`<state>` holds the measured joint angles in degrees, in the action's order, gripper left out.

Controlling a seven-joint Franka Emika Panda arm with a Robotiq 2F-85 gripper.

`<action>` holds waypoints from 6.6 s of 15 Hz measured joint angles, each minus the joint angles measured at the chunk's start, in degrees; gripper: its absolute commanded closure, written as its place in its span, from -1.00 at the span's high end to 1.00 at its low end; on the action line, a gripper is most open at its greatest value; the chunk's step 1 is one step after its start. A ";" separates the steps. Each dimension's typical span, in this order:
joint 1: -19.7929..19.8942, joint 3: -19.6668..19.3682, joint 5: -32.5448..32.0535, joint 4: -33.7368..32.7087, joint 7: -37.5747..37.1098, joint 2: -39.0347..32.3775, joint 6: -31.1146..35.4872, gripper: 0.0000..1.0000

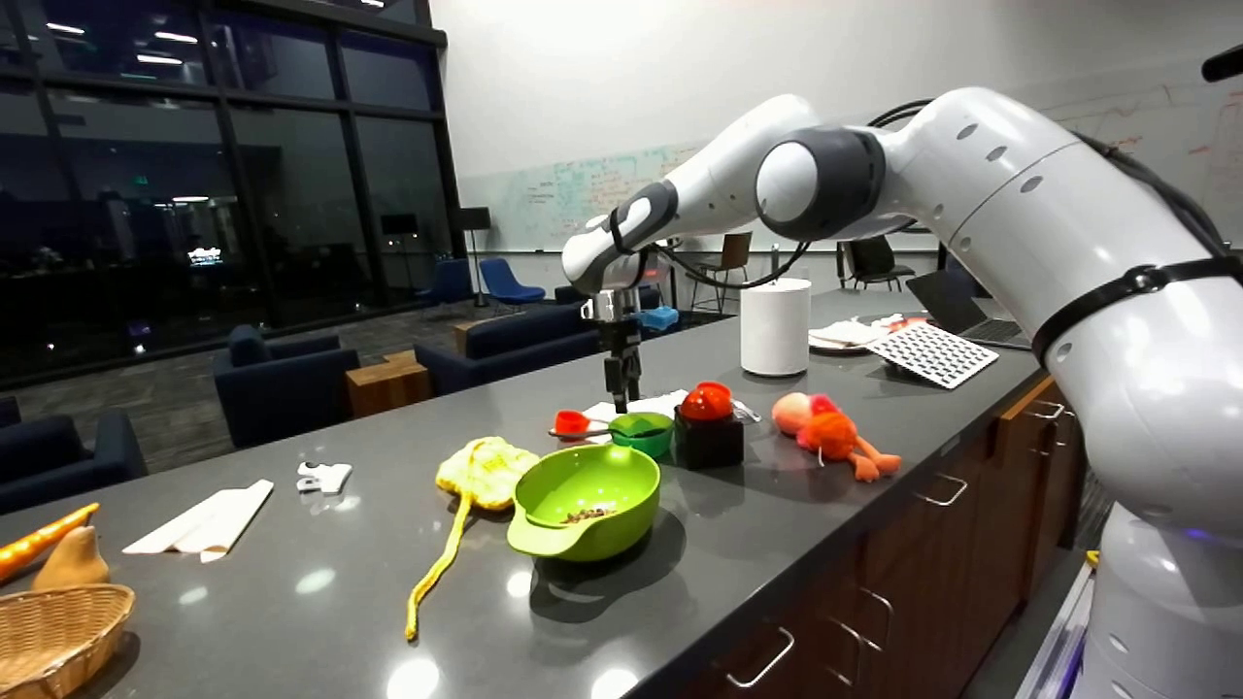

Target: Move the small green bowl backwards

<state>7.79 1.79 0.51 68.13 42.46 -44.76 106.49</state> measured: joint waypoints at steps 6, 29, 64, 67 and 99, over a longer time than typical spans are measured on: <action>-0.02 0.03 -0.11 0.12 -0.03 -0.50 0.05 1.00; 1.23 -0.17 -1.29 -0.71 -0.40 -3.62 -2.57 -1.00; 3.78 -0.39 7.40 20.85 -12.08 20.37 -5.01 -0.98; 3.29 -0.39 10.14 30.02 -15.87 24.91 -0.07 -0.98; -2.70 -4.17 11.35 77.30 -35.86 47.90 26.64 0.60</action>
<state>5.09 -2.38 11.86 145.43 6.60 3.13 133.13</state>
